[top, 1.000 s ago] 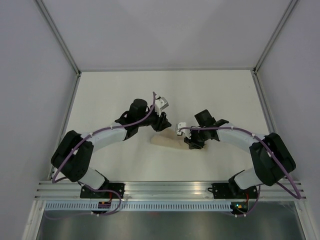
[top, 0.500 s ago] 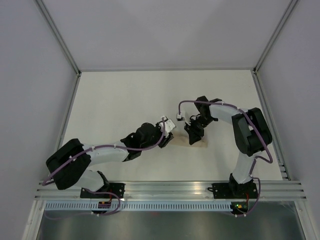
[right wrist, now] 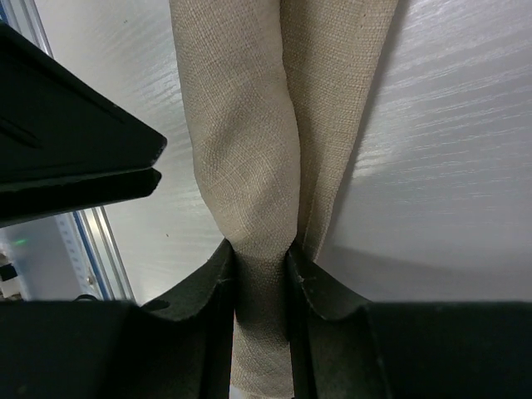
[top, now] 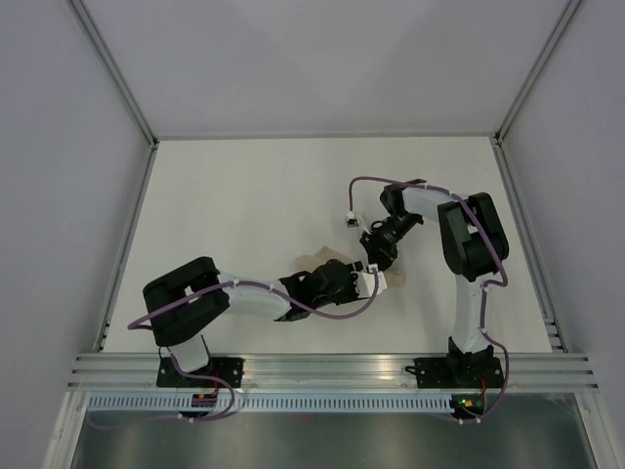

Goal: Fold the napkin, place the utensils inside, and roll it up
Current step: Roll the napkin with the utensil

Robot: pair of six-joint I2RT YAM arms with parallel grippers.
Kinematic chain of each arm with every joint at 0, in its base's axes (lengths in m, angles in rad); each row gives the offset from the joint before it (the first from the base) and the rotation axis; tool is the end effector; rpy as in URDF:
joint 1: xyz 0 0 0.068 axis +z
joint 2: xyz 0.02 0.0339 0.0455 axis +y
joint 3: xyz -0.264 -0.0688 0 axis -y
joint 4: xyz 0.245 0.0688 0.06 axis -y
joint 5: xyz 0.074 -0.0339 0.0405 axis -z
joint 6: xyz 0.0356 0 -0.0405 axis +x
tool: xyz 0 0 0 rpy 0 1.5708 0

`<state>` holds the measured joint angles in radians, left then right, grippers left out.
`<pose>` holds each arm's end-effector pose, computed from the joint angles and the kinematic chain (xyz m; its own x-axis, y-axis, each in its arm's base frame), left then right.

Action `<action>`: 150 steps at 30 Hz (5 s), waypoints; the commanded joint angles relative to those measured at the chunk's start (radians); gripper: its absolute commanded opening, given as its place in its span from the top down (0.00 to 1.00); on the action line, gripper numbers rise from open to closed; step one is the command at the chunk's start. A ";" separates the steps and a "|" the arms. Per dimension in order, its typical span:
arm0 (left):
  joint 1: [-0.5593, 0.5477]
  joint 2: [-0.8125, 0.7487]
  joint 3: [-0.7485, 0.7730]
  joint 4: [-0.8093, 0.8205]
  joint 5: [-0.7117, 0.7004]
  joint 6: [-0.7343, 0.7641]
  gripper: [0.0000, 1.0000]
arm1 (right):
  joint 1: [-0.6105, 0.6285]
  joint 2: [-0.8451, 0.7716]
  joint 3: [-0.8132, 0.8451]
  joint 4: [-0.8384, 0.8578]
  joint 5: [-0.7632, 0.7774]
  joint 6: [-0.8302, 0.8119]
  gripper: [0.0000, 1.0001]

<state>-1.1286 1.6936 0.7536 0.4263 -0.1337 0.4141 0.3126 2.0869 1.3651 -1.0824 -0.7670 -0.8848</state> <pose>0.1500 -0.3057 0.1593 0.1479 0.6195 -0.7710 0.8592 0.3056 0.4104 0.3262 0.1314 0.1293 -0.5332 -0.7578 -0.3759 -0.7598 0.2337 0.6066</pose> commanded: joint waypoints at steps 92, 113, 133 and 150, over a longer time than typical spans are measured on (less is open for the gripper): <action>0.276 0.170 0.467 -0.561 0.599 -0.080 0.65 | -0.136 -0.505 -0.477 0.549 0.009 0.043 0.23; 0.153 0.006 0.231 -0.241 0.151 0.075 0.57 | -0.178 0.105 0.070 -0.108 -0.075 -0.141 0.61; 0.084 0.195 0.262 -0.182 0.022 0.311 0.51 | -0.230 0.289 0.224 -0.281 -0.077 -0.187 0.62; 0.062 0.267 0.251 -0.121 -0.080 0.436 0.49 | -0.231 0.302 0.235 -0.277 -0.064 -0.186 0.62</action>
<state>-1.0630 1.9350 1.0138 0.2871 -0.1684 0.7860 0.0868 2.3554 1.5826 -1.4345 -0.9081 -0.9993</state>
